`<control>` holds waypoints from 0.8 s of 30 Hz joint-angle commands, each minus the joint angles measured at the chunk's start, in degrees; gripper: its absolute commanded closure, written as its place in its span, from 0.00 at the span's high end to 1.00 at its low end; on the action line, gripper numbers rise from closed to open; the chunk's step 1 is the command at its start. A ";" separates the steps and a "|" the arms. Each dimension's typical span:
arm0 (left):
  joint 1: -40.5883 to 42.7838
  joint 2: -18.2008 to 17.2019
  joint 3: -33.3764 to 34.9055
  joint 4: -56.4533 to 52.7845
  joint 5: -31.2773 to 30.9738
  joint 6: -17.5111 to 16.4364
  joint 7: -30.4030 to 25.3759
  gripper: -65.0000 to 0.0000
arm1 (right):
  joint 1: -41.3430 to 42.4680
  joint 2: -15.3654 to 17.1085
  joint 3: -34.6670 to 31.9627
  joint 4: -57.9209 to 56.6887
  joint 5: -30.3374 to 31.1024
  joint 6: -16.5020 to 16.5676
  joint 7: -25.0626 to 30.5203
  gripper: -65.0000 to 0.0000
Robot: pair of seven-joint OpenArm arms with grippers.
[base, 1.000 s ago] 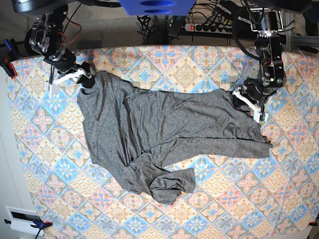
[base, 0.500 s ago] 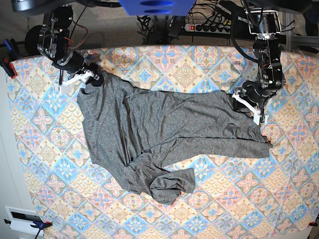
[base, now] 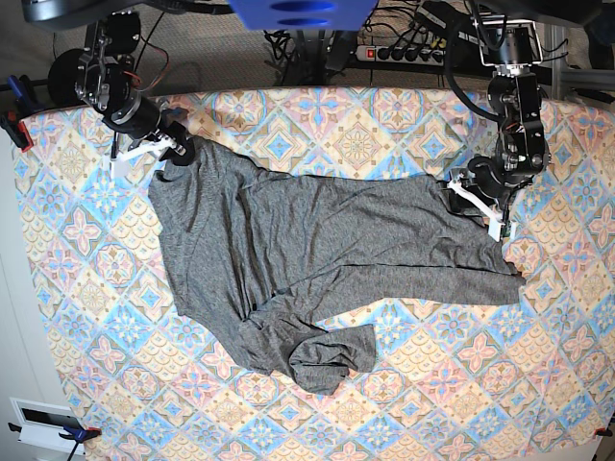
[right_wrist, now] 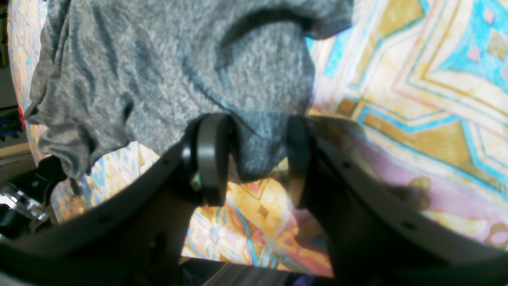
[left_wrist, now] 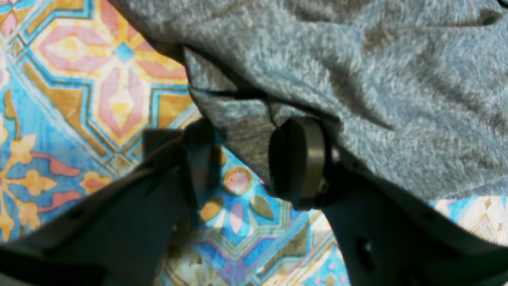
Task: Layout the t-shirt on the table in an organized manner, then fold the t-shirt properly
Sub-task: 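Grasp the shirt's shoulder edges again with both grippers, then drag the shirt with both grippers toward the hem, then release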
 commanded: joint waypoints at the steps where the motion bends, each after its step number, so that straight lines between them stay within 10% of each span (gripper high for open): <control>1: -0.46 -0.59 -0.26 0.48 -0.22 0.14 0.55 0.45 | -0.27 0.21 0.10 0.36 -0.47 -0.21 -0.55 0.35; 6: -0.29 -0.50 -0.35 0.57 -0.40 -0.03 -3.41 0.18 | -0.27 -0.31 -1.75 0.45 -0.47 -0.21 -0.55 0.00; 8: -0.20 -0.50 -0.35 0.57 0.04 0.14 -5.52 0.00 | -0.54 -0.31 -3.15 1.41 -0.47 -0.21 -0.55 0.03; 24: 1.03 -0.94 -0.53 17.89 -0.05 -0.12 -2.36 0.00 | 4.39 -0.14 -5.62 14.95 -0.47 -0.21 -0.55 0.00</control>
